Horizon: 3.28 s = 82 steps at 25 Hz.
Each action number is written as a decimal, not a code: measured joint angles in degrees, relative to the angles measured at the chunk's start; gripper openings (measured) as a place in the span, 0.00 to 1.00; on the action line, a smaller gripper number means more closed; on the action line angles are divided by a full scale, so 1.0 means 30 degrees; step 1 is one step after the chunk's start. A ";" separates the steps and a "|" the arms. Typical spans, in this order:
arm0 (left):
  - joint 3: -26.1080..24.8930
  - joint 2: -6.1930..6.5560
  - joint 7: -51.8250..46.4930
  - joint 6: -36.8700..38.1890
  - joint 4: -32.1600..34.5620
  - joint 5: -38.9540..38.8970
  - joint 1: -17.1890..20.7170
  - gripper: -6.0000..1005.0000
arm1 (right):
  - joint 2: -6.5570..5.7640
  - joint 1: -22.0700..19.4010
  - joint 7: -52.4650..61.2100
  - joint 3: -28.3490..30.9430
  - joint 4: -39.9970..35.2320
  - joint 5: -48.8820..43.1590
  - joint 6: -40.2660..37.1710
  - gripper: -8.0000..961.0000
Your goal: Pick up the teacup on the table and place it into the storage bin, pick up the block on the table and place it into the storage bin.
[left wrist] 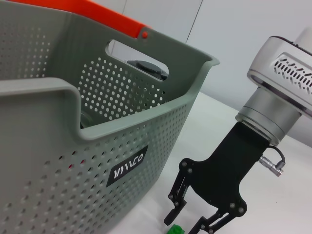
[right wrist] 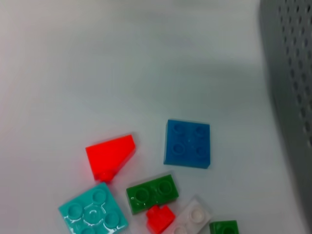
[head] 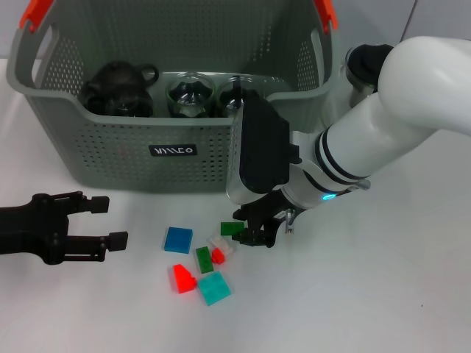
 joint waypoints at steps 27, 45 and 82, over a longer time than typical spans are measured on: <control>0.0000 0.0006 -0.0056 -0.0044 0.0000 0.0000 0.0000 0.89 | 0.0045 0.0069 -0.0145 -0.0184 0.0442 0.0479 0.0562 0.24; -0.0480 0.0032 -0.0317 0.0424 0.0037 0.0001 0.0073 0.89 | -0.0343 -0.2029 0.0985 0.3041 -0.5864 -0.1476 -0.3022 0.21; -0.1717 0.0201 -0.1123 0.0185 -0.0486 -0.0475 0.0020 0.89 | -0.0394 -0.0672 0.0985 1.2416 -0.8255 -0.2194 -0.2083 0.45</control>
